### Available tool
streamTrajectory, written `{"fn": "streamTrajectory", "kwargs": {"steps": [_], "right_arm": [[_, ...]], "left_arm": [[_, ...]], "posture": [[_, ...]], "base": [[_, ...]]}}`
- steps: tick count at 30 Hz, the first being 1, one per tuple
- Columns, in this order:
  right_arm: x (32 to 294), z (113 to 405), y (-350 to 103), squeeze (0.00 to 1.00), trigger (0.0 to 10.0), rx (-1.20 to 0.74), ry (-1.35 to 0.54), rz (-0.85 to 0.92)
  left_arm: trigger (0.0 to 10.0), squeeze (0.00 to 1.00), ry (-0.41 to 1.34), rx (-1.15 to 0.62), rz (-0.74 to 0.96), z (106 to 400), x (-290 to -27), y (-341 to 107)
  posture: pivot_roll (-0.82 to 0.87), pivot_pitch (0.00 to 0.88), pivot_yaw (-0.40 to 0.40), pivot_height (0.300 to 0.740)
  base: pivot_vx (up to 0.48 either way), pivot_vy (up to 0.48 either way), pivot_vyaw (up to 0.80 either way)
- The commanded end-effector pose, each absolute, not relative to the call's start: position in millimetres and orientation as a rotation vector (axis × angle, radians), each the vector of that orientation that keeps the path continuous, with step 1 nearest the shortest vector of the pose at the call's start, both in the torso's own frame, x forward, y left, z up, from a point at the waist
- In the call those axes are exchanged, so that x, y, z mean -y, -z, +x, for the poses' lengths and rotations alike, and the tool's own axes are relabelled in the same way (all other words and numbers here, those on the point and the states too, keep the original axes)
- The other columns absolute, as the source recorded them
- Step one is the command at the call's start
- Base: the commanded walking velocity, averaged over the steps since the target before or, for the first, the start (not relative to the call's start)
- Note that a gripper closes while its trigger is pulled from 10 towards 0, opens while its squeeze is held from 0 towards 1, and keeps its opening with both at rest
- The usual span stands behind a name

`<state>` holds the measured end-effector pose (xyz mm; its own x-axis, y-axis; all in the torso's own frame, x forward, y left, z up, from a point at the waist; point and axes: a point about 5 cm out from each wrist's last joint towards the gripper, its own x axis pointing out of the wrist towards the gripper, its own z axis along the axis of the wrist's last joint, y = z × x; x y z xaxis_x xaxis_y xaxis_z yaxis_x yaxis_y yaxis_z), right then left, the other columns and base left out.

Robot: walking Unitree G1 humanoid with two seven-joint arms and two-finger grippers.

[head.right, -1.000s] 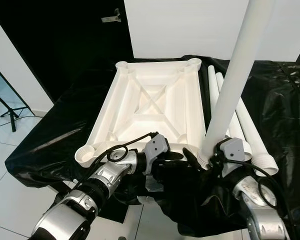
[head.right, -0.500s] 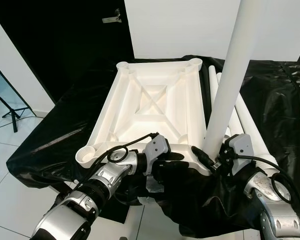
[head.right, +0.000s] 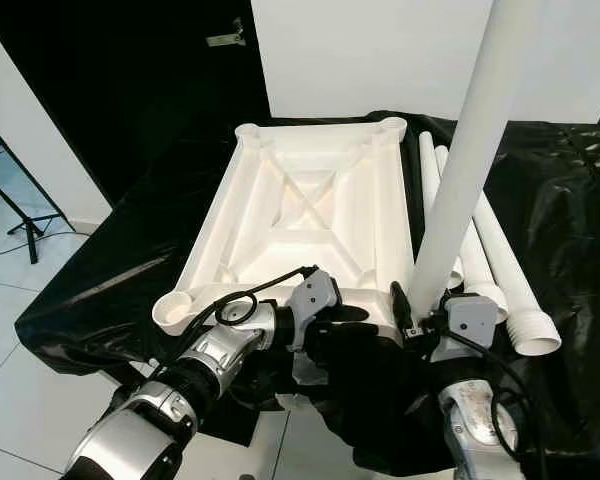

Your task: Building children table

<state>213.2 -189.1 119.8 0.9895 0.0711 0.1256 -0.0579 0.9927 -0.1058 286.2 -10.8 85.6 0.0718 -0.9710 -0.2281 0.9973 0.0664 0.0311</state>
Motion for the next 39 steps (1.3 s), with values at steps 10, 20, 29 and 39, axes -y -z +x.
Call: {"fn": "streamTrajectory", "kwargs": {"steps": [10,20,29,39], "right_arm": [[199.3,227.4,-124.9,0.00,10.0,0.060,-0.349,-0.096],[209.8,234.0,-132.5,0.00,10.0,-0.043,-0.641,-0.198],[218.4,230.7,-135.3,0.00,0.0,-0.105,-0.746,-0.139],[206.7,225.9,-129.4,0.00,0.0,0.018,-0.541,-0.053]], "left_arm": [[10.0,0.00,1.653,-0.337,0.159,264.5,7.7,-57.5],[10.0,0.00,1.650,-0.334,0.141,261.4,10.9,-55.9],[10.0,0.00,1.643,-0.336,0.139,262.2,9.0,-55.6],[10.0,0.00,1.646,-0.334,0.140,262.1,9.2,-56.1]], "posture": [[0.05,0.000,0.051,0.740],[0.06,0.000,0.034,0.740],[0.06,0.000,0.036,0.740],[0.06,0.000,0.039,0.740]], "base": [[0.000,0.000,0.00],[0.000,0.000,0.00],[0.000,0.000,0.00],[0.000,0.000,0.00]]}}
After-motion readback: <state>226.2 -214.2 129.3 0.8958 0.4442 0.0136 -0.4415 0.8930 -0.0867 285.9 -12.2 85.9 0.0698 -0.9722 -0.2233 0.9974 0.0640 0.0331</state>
